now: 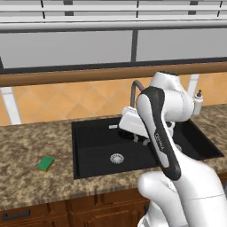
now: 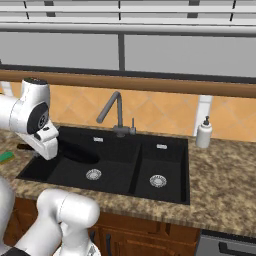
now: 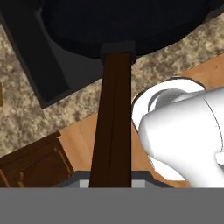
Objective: Pick the pan and sponge and place them into the sink. Then turn on the water.
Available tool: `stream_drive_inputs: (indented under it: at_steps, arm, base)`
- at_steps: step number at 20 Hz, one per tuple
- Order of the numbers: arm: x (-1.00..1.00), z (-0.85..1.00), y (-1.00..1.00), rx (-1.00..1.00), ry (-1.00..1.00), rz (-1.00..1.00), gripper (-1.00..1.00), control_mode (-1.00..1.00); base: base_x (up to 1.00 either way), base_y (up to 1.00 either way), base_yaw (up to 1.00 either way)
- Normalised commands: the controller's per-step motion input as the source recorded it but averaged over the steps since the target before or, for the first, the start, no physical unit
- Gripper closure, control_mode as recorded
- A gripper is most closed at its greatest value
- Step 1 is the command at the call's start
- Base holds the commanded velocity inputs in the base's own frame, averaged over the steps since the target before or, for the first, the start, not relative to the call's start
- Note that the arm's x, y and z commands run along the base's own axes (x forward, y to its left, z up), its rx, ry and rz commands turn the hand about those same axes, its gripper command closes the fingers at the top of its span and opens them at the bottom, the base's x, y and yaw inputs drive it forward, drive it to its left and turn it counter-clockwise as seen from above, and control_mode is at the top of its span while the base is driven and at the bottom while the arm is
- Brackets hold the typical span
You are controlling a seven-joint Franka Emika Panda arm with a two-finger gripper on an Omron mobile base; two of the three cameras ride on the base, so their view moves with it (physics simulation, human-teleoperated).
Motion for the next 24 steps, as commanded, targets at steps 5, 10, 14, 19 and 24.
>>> stream_drive_inputs:
  at_steps: [5, 10, 14, 19, 24]
  arm:
    - [0.41, -0.01, 0.58, -0.04, 0.15, -0.2, 1.0, -1.0]
    - [0.61, -0.24, 0.24, -0.17, 0.01, -0.09, 1.0, -1.0]
    - [0.53, -0.44, 0.06, -0.1, 0.03, 0.0, 1.0, -1.0]
    - [0.45, -0.45, 0.0, 0.0, 0.0, 0.0, 1.0, -1.0]
    - [0.36, -0.46, 0.0, 0.0, 0.0, -0.05, 1.0, -1.0]
  base:
    - [0.0, 0.0, 0.0]
    - [0.0, 0.0, 0.0]
    - [0.0, 0.0, 0.0]
    - [0.0, 0.0, 0.0]
    - [0.0, 0.0, 0.0]
